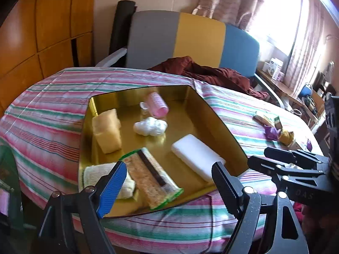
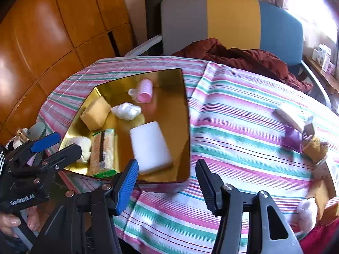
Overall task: Organize objects
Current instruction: 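Withdraw both tools from the tray toward the remaining items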
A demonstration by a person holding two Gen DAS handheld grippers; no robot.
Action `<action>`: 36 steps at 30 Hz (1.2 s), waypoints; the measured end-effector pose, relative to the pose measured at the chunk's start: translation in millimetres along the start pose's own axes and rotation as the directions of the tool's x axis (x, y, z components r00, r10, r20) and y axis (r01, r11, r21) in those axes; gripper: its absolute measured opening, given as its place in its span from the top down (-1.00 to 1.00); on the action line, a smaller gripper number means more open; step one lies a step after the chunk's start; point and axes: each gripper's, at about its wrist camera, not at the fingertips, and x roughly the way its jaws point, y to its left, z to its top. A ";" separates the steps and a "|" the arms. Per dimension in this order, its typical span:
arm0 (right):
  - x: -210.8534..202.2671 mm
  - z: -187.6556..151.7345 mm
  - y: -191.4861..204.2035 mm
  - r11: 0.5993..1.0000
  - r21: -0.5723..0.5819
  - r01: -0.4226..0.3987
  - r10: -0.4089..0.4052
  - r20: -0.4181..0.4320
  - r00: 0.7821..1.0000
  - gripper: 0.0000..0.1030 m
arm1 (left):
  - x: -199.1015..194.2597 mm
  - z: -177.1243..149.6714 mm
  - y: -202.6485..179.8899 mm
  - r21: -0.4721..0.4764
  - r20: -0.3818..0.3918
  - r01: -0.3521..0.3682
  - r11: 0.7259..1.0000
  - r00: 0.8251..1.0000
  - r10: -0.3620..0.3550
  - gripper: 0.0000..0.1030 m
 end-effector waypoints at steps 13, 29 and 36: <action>-6.7 -9.0 -17.5 0.998 -0.017 0.061 -0.061 0.008 0.998 -0.34 | 5.3 -2.2 -21.6 0.035 -0.025 0.030 0.999 0.999 -0.029 -0.62; -14.6 -13.8 -62.8 0.989 0.072 0.131 -0.131 0.000 0.991 -0.34 | 13.0 1.2 -47.3 0.091 -0.041 0.083 0.992 0.996 -0.079 -0.65; -34.5 -23.9 -114.3 0.960 0.157 0.230 -0.229 -0.025 0.973 -0.34 | 20.7 7.0 -80.0 0.162 -0.051 0.147 0.976 0.989 -0.141 -0.65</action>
